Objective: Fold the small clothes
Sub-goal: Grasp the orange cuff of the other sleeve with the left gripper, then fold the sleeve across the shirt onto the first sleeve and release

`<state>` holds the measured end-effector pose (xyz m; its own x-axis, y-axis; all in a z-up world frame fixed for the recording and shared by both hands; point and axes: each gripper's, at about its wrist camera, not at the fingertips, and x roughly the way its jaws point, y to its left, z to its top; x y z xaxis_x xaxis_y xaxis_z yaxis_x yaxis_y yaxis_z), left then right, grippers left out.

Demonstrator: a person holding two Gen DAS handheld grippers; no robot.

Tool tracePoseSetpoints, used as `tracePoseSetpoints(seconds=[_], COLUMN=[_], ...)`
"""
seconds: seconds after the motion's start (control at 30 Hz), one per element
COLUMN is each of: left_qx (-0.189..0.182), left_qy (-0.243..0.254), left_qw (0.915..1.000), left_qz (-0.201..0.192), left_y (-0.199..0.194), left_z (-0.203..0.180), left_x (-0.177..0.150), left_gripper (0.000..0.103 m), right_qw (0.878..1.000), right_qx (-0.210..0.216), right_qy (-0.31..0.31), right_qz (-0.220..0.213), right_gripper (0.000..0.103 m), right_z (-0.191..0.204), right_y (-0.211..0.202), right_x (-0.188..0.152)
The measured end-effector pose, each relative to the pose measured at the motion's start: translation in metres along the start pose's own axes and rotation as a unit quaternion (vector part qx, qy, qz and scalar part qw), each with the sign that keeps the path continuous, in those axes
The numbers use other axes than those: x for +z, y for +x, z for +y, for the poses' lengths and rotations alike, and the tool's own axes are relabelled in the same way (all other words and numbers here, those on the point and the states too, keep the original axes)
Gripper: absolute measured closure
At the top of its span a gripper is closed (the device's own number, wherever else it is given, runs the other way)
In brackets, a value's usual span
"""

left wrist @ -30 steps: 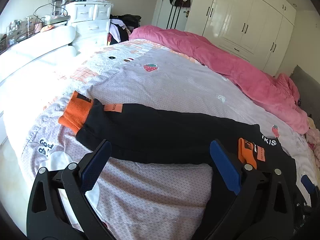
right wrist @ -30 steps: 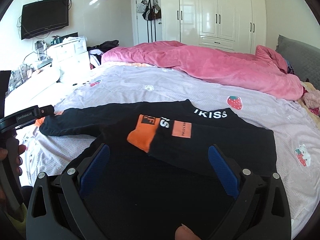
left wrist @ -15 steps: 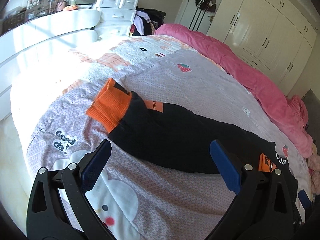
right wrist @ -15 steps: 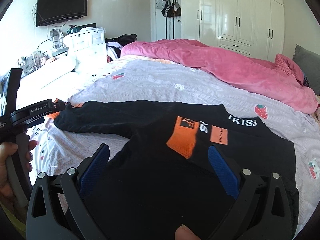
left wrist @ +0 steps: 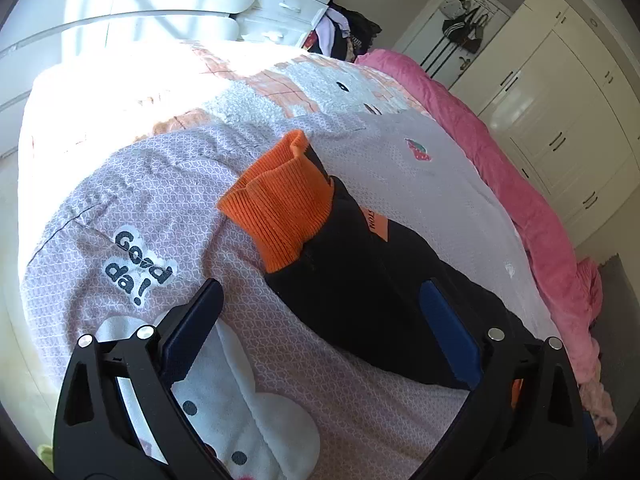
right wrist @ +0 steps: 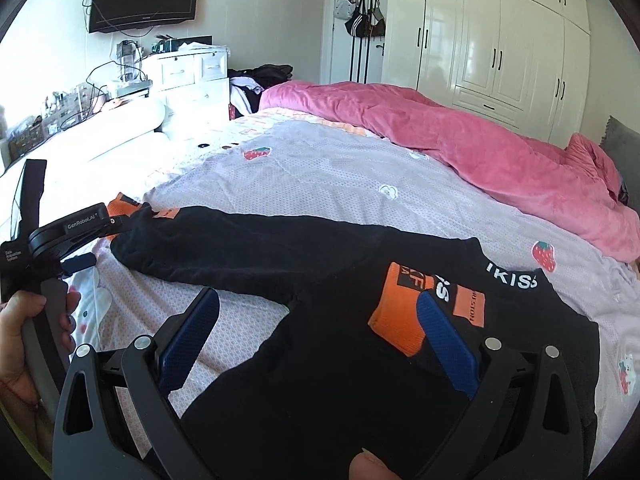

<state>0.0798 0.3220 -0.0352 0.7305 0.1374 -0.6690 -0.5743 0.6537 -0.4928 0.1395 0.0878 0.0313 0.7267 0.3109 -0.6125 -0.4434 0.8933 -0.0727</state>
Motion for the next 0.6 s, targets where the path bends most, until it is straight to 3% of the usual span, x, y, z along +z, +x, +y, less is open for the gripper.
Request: tracePoseSetpoints(seconds=[0.07,0.1,0.17,0.2,0.27,0.3,0.4,0.6], left_qx=[-0.002,-0.001,0.001,0.004,0.016,0.015,0.010,-0.047], left_qy=[-0.021,-0.032,-0.065,-0.078,-0.094,-0.100,-0.089,-0.043], left_qw=[0.9998,0.9994,0.9978,0.9969,0.9953,0.9946,0.9952,0.9957], left_qz=[-0.006,-0.011,-0.013,-0.014,-0.019,-0.025,-0.039,-0.067], left_y=[0.003,0.004,0.010,0.015,0.022,0.025,0.026,-0.003], left_z=[0.002,0.003,0.007,0.008,0.008,0.008,0.001,-0.026], left_x=[0.004,0.006,0.013,0.016,0.022,0.024,0.021,0.020], left_gripper=[0.022,0.033,0.046,0.048,0.063,0.077,0.093,0.100], right_qw=[1.000,1.000,1.000,1.000,1.000,1.000,1.000,0.998], right_qx=[0.000,0.000,0.002,0.001,-0.003,-0.004,-0.007,-0.017], right_qy=[-0.001,0.001,0.003,0.003,0.002,0.002,0.008,0.052], right_qz=[0.000,0.001,0.004,0.006,0.009,0.011,0.017,0.024], right_gripper=[0.005,0.005,0.005,0.005,0.005,0.005,0.005,0.005], right_z=[0.001,0.000,-0.001,-0.002,-0.005,-0.007,-0.014,-0.040], right_y=[0.003,0.004,0.007,0.008,0.010,0.011,0.013,0.016], right_x=[0.002,0.002,0.001,0.000,-0.003,-0.006,-0.013,-0.034])
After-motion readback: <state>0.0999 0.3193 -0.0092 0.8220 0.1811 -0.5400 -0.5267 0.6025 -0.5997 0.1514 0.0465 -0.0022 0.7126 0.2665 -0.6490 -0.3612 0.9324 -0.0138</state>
